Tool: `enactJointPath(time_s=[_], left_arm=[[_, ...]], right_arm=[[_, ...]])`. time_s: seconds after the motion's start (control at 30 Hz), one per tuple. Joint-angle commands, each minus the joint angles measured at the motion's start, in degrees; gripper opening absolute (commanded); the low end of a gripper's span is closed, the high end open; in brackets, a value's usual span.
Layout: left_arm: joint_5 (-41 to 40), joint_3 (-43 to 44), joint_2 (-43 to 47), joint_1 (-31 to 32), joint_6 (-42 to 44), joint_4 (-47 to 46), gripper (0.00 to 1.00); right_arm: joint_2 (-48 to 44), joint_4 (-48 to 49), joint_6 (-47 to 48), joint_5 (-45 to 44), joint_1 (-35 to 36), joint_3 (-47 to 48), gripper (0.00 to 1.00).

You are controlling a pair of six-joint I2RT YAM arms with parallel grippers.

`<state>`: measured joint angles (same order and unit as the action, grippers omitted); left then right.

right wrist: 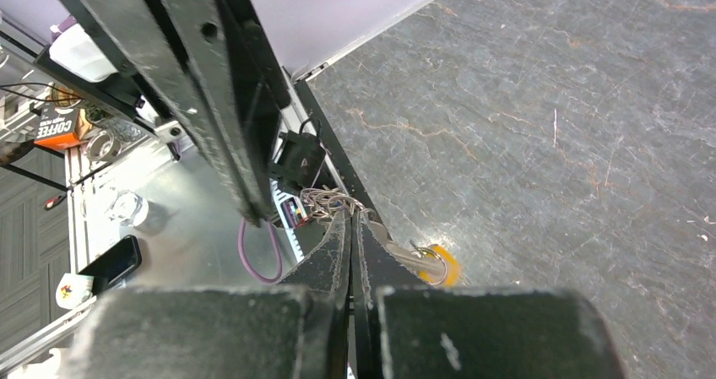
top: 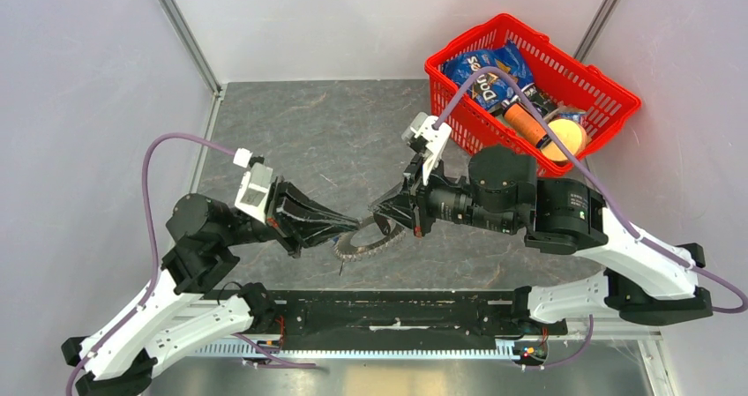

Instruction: Put the keys on the keyring

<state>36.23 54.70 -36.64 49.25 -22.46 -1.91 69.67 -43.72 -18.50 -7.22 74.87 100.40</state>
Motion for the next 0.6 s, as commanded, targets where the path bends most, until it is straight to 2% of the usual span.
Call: enactJointPath(time_s=[0.0, 0.3, 0.47, 0.57], left_arm=[[5.29, -0.73, 1.0, 0.05, -1.34, -6.1, 0.02], [6.45, -0.33, -0.21, 0.05, -2.41, -5.74, 0.03], [4.84, 0.06, -1.9, 0.05, -4.1, -4.41, 0.27], [2.34, 0.05, -2.16, 0.03, -3.95, -2.2, 0.34]], right_arm=[[-2.46, 5.7, -0.82, 0.4, 0.0, -1.31, 0.0], [-2.83, 6.94, -1.07, 1.66, -0.03, -1.66, 0.0], [-2.05, 7.03, -1.35, 0.39, -0.01, -0.7, 0.0], [-1.45, 6.99, -1.61, -0.68, -0.01, -0.34, 0.0]])
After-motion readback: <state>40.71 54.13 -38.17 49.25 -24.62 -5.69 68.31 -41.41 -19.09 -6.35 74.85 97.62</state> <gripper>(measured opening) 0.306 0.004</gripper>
